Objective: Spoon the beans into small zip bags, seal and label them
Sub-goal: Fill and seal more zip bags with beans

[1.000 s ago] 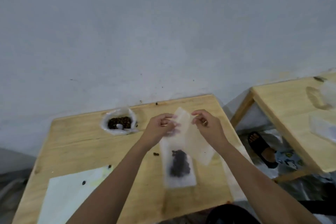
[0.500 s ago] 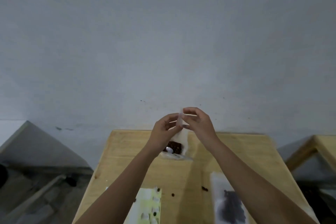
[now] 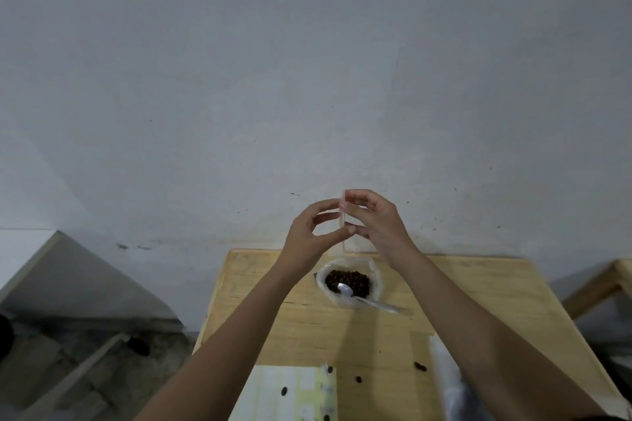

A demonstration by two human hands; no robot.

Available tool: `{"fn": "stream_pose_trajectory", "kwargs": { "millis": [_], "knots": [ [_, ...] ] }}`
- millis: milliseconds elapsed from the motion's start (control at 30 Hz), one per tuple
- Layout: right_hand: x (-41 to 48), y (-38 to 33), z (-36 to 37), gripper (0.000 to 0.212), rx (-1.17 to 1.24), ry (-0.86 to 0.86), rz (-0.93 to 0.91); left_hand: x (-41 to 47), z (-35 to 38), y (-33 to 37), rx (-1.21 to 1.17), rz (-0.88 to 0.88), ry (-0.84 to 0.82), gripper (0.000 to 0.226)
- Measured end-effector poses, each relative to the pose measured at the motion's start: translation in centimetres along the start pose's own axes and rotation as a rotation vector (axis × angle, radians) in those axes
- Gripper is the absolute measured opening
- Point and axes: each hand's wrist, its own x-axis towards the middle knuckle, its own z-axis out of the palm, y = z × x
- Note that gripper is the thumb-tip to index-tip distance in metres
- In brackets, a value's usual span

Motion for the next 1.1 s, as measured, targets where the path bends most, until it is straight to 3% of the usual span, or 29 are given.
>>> {"fn": "stream_pose_trajectory", "kwargs": {
  "millis": [533, 1100],
  "knots": [
    [0.9, 0.4, 0.9, 0.010, -0.002, 0.109, -0.013, 1.7, -0.6, -0.8, -0.002, 0.045, -0.040, 0.041],
    [0.3, -0.1, 1.6, 0.018, -0.041, 0.105, -0.008, 0.6, -1.7, -1.0, -0.109, -0.004, -0.081, 0.038]
  ]
}}
